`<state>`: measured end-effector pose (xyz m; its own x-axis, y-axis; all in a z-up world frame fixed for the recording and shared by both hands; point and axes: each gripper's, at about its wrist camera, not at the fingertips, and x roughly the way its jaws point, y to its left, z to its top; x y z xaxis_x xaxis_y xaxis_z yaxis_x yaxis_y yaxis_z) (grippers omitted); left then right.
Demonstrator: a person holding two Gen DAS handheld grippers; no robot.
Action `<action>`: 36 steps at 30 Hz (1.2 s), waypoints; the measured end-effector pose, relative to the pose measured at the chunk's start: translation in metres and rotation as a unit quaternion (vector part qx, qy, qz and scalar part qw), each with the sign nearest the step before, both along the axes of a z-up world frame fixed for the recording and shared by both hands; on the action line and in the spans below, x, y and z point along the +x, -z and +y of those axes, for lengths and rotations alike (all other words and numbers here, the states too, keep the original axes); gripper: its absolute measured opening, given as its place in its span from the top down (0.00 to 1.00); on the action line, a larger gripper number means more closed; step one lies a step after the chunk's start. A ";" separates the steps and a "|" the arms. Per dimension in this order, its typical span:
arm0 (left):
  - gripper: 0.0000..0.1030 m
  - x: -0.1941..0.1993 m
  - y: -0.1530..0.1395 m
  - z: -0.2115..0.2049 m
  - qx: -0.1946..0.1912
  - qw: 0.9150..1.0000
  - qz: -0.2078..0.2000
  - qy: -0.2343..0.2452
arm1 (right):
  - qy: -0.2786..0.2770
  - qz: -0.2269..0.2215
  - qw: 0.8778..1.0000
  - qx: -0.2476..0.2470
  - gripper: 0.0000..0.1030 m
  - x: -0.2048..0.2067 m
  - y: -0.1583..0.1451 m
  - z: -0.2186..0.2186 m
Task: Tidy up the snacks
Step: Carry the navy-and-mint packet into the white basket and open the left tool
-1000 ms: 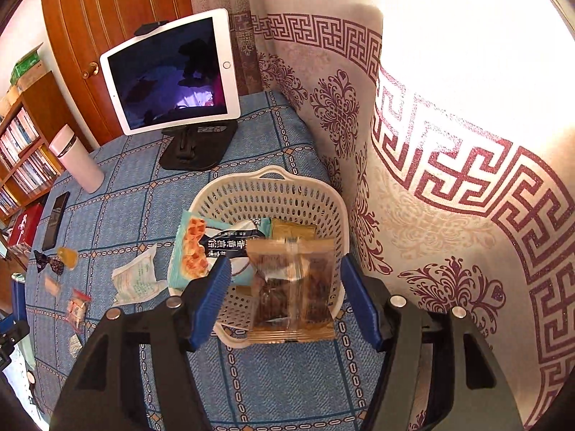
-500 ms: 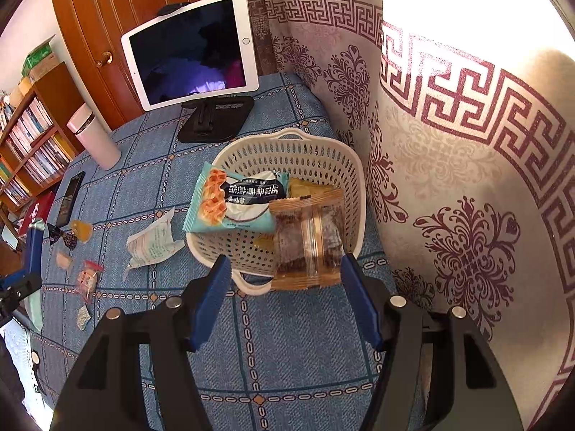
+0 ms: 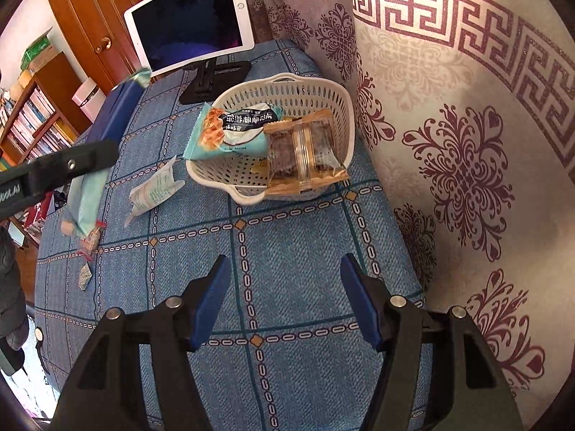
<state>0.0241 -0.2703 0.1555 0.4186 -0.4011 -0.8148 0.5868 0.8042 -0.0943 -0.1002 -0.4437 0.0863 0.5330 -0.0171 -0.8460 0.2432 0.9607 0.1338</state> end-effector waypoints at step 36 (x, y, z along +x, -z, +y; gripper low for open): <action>0.20 0.022 0.008 -0.036 -0.034 0.998 0.046 0.004 | -0.005 0.009 1.000 0.004 0.37 -0.029 -0.004 0.018</action>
